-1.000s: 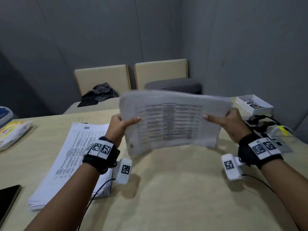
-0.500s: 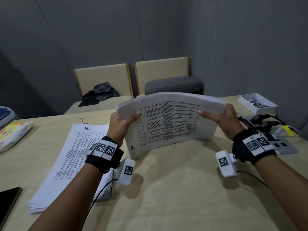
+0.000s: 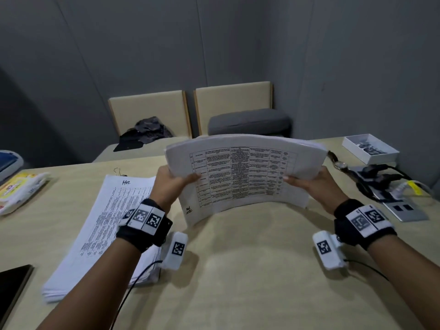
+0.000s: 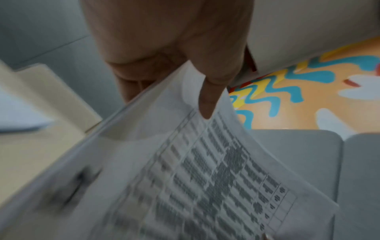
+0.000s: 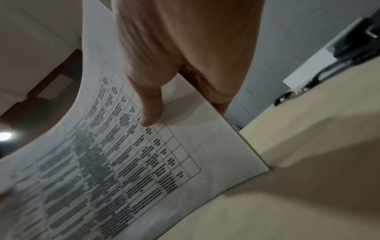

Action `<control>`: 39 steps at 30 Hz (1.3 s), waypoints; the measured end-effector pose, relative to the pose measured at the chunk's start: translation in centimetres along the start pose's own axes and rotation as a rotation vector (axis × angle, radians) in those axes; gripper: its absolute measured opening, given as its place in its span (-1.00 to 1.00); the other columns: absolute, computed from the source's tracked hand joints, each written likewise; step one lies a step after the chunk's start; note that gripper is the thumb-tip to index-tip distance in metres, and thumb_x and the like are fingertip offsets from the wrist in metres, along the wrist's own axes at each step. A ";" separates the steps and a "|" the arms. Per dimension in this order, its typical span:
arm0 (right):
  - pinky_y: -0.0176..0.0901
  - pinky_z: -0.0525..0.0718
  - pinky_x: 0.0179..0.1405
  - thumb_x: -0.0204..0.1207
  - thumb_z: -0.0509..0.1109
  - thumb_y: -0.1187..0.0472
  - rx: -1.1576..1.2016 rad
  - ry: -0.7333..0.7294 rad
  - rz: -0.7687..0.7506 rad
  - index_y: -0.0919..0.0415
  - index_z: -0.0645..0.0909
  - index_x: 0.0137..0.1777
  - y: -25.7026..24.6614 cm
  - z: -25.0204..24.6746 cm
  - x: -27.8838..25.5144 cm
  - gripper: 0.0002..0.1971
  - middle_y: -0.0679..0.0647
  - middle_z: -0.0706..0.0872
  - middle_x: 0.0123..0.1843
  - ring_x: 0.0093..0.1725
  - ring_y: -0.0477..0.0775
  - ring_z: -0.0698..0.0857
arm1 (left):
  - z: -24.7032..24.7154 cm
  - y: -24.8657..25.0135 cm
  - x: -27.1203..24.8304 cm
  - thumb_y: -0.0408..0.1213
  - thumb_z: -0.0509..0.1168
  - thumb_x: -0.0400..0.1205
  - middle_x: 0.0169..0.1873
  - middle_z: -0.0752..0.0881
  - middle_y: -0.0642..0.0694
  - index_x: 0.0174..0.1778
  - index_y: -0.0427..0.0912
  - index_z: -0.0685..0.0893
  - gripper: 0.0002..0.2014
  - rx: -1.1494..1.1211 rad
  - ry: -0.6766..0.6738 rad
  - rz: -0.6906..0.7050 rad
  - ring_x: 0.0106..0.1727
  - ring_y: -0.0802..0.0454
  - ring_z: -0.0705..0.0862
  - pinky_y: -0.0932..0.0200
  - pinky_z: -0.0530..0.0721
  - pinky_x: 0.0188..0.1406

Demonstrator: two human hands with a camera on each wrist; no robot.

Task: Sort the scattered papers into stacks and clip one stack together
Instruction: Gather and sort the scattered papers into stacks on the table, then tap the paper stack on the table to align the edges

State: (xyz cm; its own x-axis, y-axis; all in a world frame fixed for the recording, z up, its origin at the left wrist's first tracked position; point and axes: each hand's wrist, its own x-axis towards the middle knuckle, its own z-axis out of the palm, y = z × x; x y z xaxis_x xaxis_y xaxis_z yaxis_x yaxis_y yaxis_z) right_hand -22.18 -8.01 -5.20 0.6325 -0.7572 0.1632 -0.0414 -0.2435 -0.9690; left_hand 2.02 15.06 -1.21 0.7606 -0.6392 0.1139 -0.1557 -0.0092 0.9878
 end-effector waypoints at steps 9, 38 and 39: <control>-0.08 0.66 -0.08 0.37 0.66 0.26 -0.326 0.043 -0.226 0.22 0.69 0.06 -7.1 1.9 1.6 -0.70 0.16 0.75 -0.02 -0.07 0.01 0.71 | -2.0 8.4 2.0 0.10 0.44 0.40 -0.05 0.75 -0.01 0.17 -0.01 0.72 -0.54 1.018 -0.150 0.508 -0.04 0.00 0.74 0.00 0.77 -0.04; -0.09 0.55 0.06 0.57 0.44 0.09 -0.358 -0.491 0.402 0.46 0.25 0.58 -5.3 31.5 -2.0 -0.28 0.29 0.50 0.45 0.37 0.26 0.57 | -22.0 -8.2 -2.6 -0.01 0.46 0.54 -0.37 0.58 -0.15 -0.38 -0.27 0.51 -0.57 0.935 0.122 -0.632 -0.22 -0.14 0.58 0.16 0.44 -0.30; -0.09 0.54 0.04 0.55 0.47 0.11 -0.341 -0.475 0.422 0.47 0.30 0.55 -5.1 31.2 -1.9 -0.30 0.28 0.53 0.36 0.29 0.25 0.59 | -21.6 -8.3 -2.6 -0.04 0.49 0.52 -0.34 0.59 -0.16 -0.39 -0.27 0.50 -0.58 0.933 0.131 -0.643 -0.19 -0.14 0.59 0.16 0.47 -0.28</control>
State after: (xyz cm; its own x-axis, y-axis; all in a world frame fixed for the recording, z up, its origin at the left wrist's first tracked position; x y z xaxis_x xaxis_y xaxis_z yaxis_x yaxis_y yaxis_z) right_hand 1.00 13.55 -6.35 0.7741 -0.5021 -0.3855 -0.5466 -0.2229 -0.8072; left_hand 14.97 33.45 -7.39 0.9205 -0.2242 -0.3202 -0.0793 -0.9092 0.4088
